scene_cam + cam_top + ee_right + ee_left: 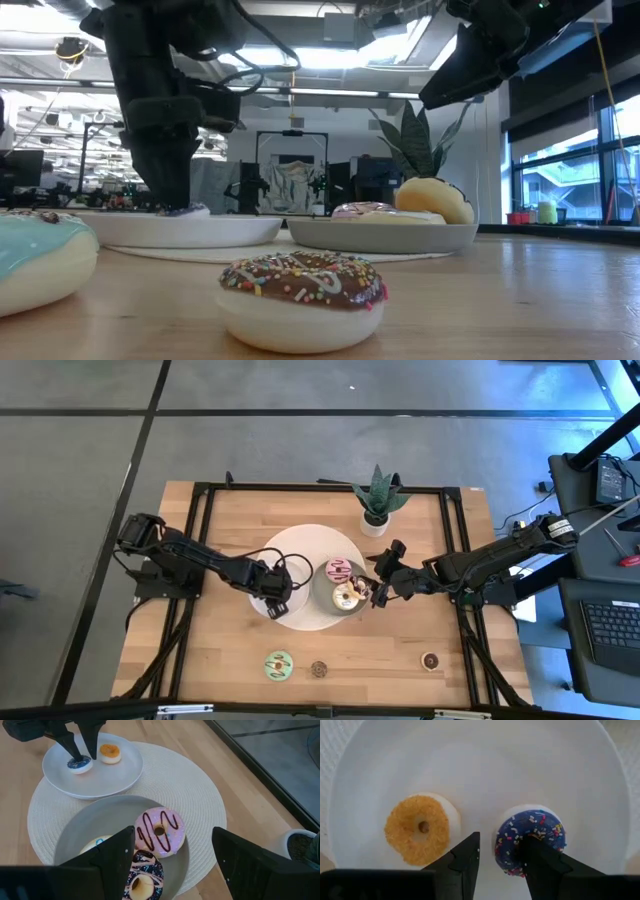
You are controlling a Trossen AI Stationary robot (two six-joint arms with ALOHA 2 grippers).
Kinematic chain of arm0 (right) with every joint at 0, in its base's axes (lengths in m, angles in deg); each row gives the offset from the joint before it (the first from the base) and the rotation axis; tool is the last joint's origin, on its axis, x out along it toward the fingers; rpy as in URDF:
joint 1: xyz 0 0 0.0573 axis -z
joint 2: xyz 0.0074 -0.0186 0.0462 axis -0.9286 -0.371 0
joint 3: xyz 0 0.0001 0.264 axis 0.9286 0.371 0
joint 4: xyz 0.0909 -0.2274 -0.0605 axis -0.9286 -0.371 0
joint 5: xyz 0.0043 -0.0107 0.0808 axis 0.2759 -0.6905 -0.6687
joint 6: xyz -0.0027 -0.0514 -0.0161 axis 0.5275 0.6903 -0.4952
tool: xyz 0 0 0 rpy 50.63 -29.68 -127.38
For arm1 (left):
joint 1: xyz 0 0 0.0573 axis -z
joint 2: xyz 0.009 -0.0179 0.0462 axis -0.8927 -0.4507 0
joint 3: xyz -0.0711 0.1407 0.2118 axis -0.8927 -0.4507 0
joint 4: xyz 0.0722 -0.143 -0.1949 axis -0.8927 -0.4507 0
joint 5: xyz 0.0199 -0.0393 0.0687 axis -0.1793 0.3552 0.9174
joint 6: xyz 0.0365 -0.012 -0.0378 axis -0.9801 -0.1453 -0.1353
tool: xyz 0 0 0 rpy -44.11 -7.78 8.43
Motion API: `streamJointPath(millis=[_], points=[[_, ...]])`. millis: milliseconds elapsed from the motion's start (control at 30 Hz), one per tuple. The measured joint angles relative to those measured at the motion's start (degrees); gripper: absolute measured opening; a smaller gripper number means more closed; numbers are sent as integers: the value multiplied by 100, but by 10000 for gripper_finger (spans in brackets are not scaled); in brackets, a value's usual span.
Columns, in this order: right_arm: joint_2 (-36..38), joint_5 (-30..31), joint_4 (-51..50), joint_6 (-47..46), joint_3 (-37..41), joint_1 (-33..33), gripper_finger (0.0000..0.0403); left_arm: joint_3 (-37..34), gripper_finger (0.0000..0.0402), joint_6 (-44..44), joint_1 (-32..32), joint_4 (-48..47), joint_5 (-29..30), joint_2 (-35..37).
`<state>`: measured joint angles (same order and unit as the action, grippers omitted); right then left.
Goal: Pick & Place donuts
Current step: Put the small blue donut on the white plate
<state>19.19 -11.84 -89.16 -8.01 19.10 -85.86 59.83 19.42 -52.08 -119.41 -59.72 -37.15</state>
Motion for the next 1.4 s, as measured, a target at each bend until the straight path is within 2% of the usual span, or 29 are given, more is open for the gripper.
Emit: streamJointPath(millis=[133, 300, 600, 700, 867, 1100, 1300, 1400], points=[[0, 0, 102, -2, 0, 1, 266, 1, 130, -3, 0, 11, -112, 11], [-284, -38, 922, 274, 0, 1, 266, 1, 131, -7, 0, 21, -110, 11], [-1725, -216, 3310, 1315, 0, 66, 266, 1, 128, -13, 0, 50, -96, 9], [-2236, -571, 4127, 1349, 0, 211, 266, 1, 129, -13, 0, 55, -94, 7], [-2995, -1574, 5355, 1374, -50, 508, 266, 1, 131, -14, 0, 57, -94, 5], [-3843, -1904, 5440, 1654, -789, 791, 266, 1, 132, -14, 0, 58, -92, 5], [-4611, -2778, 5426, 1659, -1494, 937, 266, 1, 132, -14, 0, 60, -90, 3], [-4925, -2941, 5426, 1652, -1770, 958, 266, 1, 130, -14, 0, 60, -89, 3]])
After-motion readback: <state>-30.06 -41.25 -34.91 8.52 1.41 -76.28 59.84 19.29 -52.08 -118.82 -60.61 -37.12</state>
